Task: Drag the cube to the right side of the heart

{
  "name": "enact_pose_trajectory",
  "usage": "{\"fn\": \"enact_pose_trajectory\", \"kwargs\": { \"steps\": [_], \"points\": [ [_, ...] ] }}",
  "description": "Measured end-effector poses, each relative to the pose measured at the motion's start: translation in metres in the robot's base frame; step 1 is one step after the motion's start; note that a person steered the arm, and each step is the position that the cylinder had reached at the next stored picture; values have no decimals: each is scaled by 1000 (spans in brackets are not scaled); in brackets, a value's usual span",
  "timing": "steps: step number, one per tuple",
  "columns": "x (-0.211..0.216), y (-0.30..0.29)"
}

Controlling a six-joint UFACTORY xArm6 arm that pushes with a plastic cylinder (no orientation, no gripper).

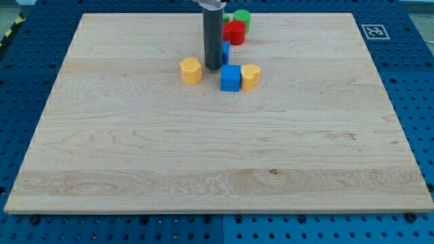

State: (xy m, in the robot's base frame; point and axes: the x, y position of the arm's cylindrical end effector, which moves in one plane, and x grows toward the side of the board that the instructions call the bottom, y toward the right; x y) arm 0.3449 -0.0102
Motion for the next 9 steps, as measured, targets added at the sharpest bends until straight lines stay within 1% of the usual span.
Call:
{"fn": "enact_pose_trajectory", "kwargs": {
  "steps": [1,2,4,6,7,9],
  "points": [
    [-11,4],
    [-8,8],
    [40,0],
    [90,25],
    [102,43],
    [103,118]
  ]
}}
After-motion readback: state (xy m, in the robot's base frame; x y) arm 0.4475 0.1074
